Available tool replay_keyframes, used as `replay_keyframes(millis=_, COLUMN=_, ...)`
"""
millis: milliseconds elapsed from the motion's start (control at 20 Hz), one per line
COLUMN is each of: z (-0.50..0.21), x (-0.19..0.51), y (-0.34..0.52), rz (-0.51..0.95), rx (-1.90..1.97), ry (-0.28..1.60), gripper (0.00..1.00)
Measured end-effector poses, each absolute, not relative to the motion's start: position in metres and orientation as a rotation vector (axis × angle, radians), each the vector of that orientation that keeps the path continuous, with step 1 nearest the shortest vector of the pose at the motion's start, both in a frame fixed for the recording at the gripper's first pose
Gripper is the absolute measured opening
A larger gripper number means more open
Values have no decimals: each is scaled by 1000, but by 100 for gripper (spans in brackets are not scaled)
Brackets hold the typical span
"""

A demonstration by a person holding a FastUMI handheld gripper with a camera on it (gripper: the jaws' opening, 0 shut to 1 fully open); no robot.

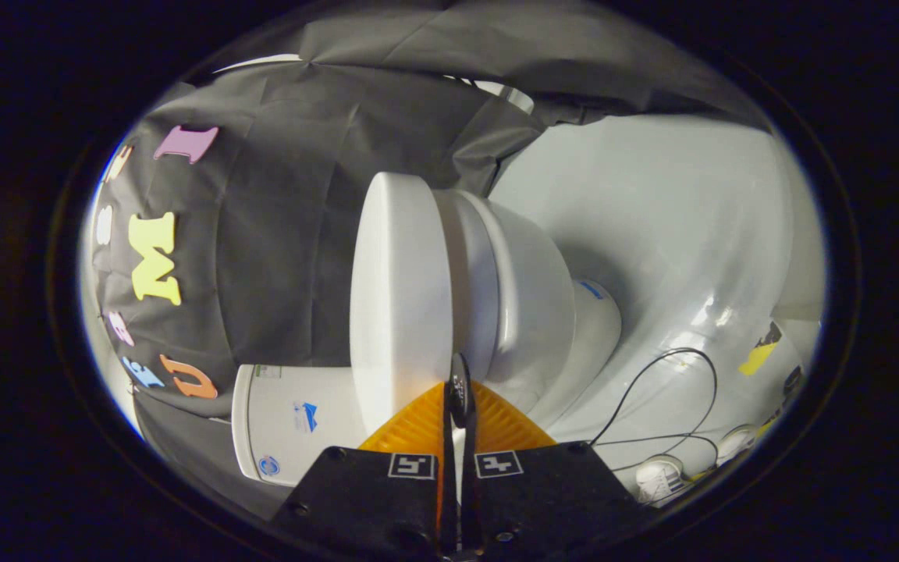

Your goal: Open the toilet lid.

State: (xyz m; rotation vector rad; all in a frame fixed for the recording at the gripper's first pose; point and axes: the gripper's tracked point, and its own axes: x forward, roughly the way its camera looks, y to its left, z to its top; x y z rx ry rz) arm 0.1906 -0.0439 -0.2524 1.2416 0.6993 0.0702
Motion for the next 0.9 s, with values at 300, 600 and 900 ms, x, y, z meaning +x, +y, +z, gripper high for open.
replay_keyframes(millis=300, z=-217, x=191, y=-40, rz=128, rx=1198, ry=637, gripper=4)
replay_keyframes(millis=600, z=-194, x=188, y=-36, rz=133, rx=1116, ry=597, gripper=4)
replay_keyframes(millis=900, z=-166, x=184, y=-26, rz=153, rx=1014, ry=553, gripper=4)
